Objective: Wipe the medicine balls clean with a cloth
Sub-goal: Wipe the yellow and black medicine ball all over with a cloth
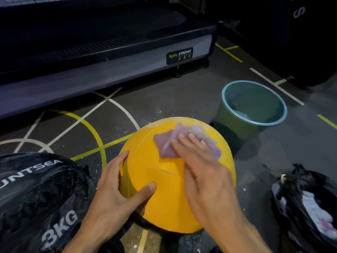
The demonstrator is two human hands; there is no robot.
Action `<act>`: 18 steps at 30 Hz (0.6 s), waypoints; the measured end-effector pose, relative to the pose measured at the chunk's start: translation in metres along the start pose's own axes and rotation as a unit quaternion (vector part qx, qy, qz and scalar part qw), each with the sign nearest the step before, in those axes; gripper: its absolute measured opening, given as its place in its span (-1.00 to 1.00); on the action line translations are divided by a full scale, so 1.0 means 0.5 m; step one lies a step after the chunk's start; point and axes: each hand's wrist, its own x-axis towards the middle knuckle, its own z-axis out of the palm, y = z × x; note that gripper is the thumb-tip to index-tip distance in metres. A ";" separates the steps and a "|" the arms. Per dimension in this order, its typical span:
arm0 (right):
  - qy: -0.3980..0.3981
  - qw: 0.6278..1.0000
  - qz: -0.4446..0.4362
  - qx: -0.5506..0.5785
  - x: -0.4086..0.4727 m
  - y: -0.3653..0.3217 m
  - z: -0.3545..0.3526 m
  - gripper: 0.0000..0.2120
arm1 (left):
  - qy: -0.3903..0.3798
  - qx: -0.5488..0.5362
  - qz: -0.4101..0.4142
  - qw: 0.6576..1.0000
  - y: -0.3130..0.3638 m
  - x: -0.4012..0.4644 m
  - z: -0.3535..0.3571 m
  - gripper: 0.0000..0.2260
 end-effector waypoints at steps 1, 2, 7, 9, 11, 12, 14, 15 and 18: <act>-0.011 1.000 -0.023 -0.016 -0.005 0.011 0.004 -0.56 | 0.007 0.012 0.003 1.000 0.003 -0.001 0.000 -0.07; -0.003 1.000 -0.025 -0.009 -0.012 0.027 -0.001 -0.57 | 0.011 0.025 0.004 1.000 0.005 -0.002 0.003 -0.04; 0.077 0.975 0.206 0.039 -0.047 0.111 -0.090 -0.62 | 0.005 0.099 0.026 0.995 0.026 -0.011 0.043 -0.03; 0.061 0.950 0.307 0.013 -0.052 0.139 -0.116 -0.61 | 0.004 0.116 0.029 0.993 0.030 -0.013 0.058 -0.02; 0.051 0.941 0.334 0.003 -0.053 0.142 -0.123 -0.63 | 0.004 0.128 0.030 0.991 0.030 -0.013 0.065 0.00; 0.049 0.944 0.325 0.011 -0.050 0.135 -0.121 -0.62 | 0.003 0.135 0.030 0.990 0.028 -0.013 0.066 0.00; 0.045 0.961 0.271 0.028 -0.033 0.112 -0.108 -0.60 | 0.005 0.144 0.026 0.989 0.023 -0.011 0.061 0.00; 0.047 0.971 0.231 0.032 -0.021 0.101 -0.101 -0.60 | 0.007 0.144 0.025 0.989 0.019 -0.009 0.058 -0.02; 0.030 0.994 0.097 0.040 -0.002 0.077 -0.080 -0.60 | 0.009 0.139 0.023 0.990 0.011 -0.009 0.045 -0.07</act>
